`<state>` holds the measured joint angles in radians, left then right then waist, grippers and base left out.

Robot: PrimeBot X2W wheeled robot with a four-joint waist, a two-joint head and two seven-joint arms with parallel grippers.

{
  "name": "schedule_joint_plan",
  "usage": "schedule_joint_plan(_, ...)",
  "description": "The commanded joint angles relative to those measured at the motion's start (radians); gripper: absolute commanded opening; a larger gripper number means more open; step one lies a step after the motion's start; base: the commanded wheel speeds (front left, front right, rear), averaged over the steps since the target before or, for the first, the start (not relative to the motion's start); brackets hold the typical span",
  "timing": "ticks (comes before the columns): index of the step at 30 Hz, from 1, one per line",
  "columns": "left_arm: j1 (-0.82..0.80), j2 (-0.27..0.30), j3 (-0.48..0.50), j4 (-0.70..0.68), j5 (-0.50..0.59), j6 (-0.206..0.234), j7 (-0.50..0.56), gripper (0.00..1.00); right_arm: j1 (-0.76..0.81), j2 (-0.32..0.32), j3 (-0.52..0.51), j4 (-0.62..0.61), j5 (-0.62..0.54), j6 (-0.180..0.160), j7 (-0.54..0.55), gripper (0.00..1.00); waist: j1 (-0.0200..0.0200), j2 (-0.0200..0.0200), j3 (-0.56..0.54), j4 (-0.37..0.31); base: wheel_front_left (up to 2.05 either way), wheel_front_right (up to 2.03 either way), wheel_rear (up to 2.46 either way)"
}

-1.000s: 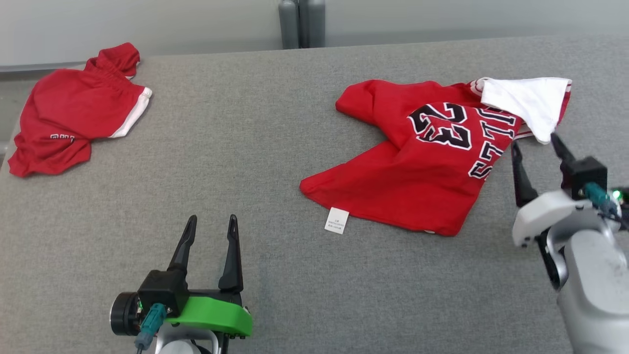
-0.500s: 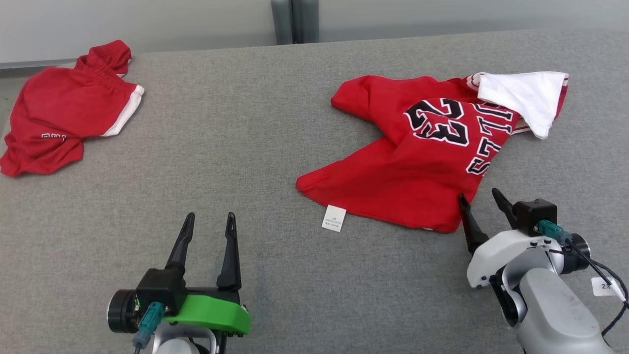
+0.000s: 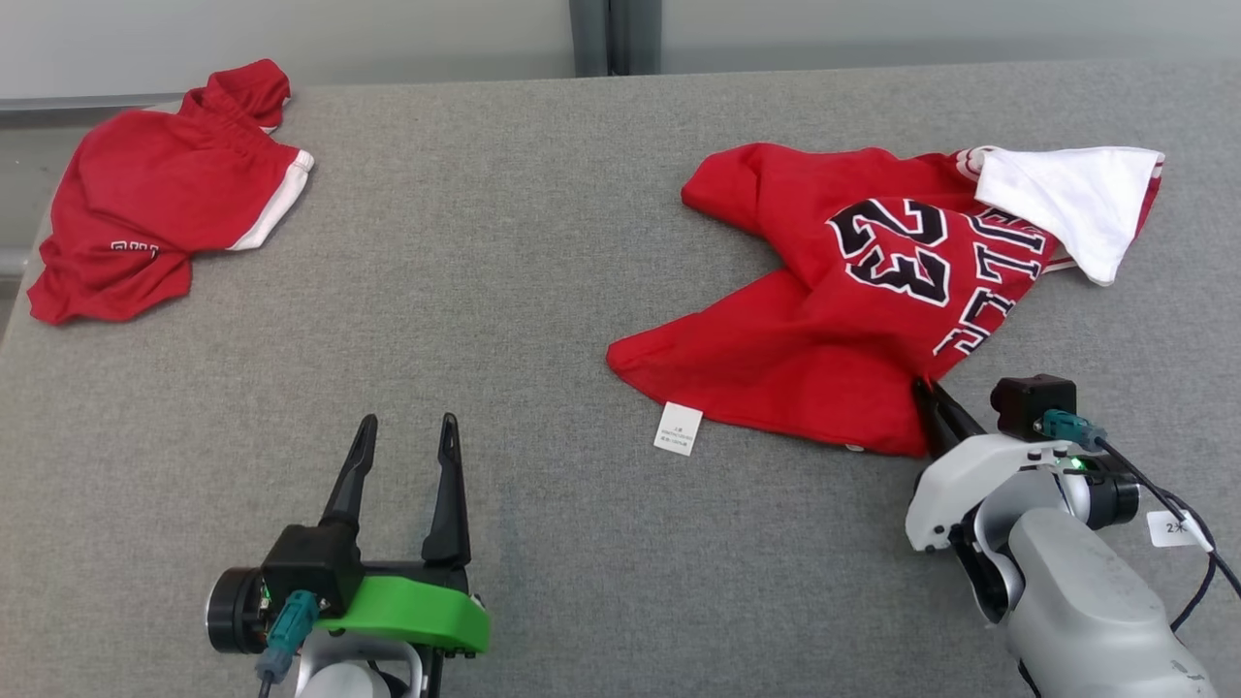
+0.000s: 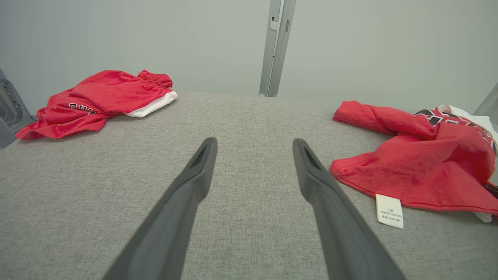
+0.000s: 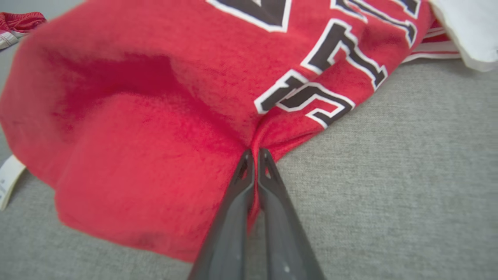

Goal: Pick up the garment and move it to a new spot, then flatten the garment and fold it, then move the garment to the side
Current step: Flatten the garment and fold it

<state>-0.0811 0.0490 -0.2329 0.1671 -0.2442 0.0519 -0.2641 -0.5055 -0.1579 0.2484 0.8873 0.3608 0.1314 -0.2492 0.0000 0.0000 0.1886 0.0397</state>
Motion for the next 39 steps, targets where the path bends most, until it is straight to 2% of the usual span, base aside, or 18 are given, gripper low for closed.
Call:
schedule_joint_plan(1, -0.008, 0.003, 0.001, -0.001, -0.004, 0.003, 0.000, 1.00, -0.017, -0.008, 0.005, -0.002, 0.011, -0.001, -0.009, 0.00, 0.0000, 0.0000, -0.001, -0.002, 0.00, 0.00, 0.00)
schedule_joint_plan(5, -0.008, 0.003, 0.000, -0.005, -0.008, 0.006, 0.000, 1.00, -0.040, -0.027, 0.009, -0.035, 0.010, -0.001, -0.016, 0.00, 0.0000, 0.0000, 0.001, -0.006, 0.00, 0.00, 0.00)
schedule_joint_plan(9, -0.014, 0.003, -0.006, -0.005, -0.011, 0.006, 0.000, 1.00, -0.082, -0.039, -0.002, -0.124, -0.016, -0.001, -0.016, 0.00, 0.0000, 0.0000, 0.005, -0.003, 0.00, 0.00, 0.00)
schedule_joint_plan(15, -0.023, 0.003, -0.020, -0.003, -0.020, 0.005, 0.000, 1.00, -0.175, -0.036, 0.004, -0.192, -0.072, -0.001, -0.016, 0.00, 0.0000, 0.0000, 0.015, 0.028, 0.00, 0.00, 0.00)
schedule_joint_plan(21, -0.042, 0.003, -0.044, -0.005, -0.034, 0.007, 0.000, 1.00, -0.313, -0.007, 0.076, -0.102, -0.139, -0.001, 0.033, 0.00, 0.0000, 0.0000, 0.046, 0.086, 0.00, 0.00, 0.00)
schedule_joint_plan(29, -0.061, 0.003, -0.070, -0.007, -0.060, 0.022, 0.000, 1.00, -0.434, 0.047, 0.169, 0.096, -0.177, -0.001, 0.050, 0.00, 0.0000, 0.0000, 0.080, 0.173, 0.00, 0.00, 0.00)
schedule_joint_plan(30, -0.060, 0.002, -0.072, -0.007, -0.062, 0.023, 0.000, 1.00, -0.442, 0.055, 0.173, 0.121, -0.172, -0.001, 0.043, 0.27, 0.0000, 0.0000, 0.081, 0.178, 0.00, 0.00, 0.00)
schedule_joint_plan(31, -0.059, 0.002, -0.072, -0.007, -0.064, 0.026, 0.000, 1.00, -0.448, 0.062, 0.176, 0.137, -0.168, -0.001, 0.037, 0.73, 0.0000, 0.0000, 0.082, 0.181, 0.00, 0.00, 0.00)
schedule_joint_plan(32, -0.058, 0.002, -0.074, -0.008, -0.066, 0.028, 0.000, 1.00, -0.451, 0.071, 0.183, 0.152, -0.162, -0.001, 0.028, 1.00, 0.0000, 0.0000, 0.081, 0.183, 0.00, 0.00, 0.00)
schedule_joint_plan(35, -0.050, 0.002, -0.068, -0.009, -0.068, 0.033, 0.000, 1.00, -0.456, 0.084, 0.207, 0.172, -0.144, -0.001, 0.006, 1.00, 0.0000, 0.0000, 0.074, 0.173, 0.00, 0.00, 0.00)
schedule_joint_plan(39, -0.034, 0.003, -0.057, -0.012, -0.059, 0.030, 0.000, 1.00, -0.443, 0.092, 0.230, 0.130, -0.101, -0.001, -0.013, 1.00, 0.0000, 0.0000, 0.050, 0.132, 0.00, 0.00, 0.00)
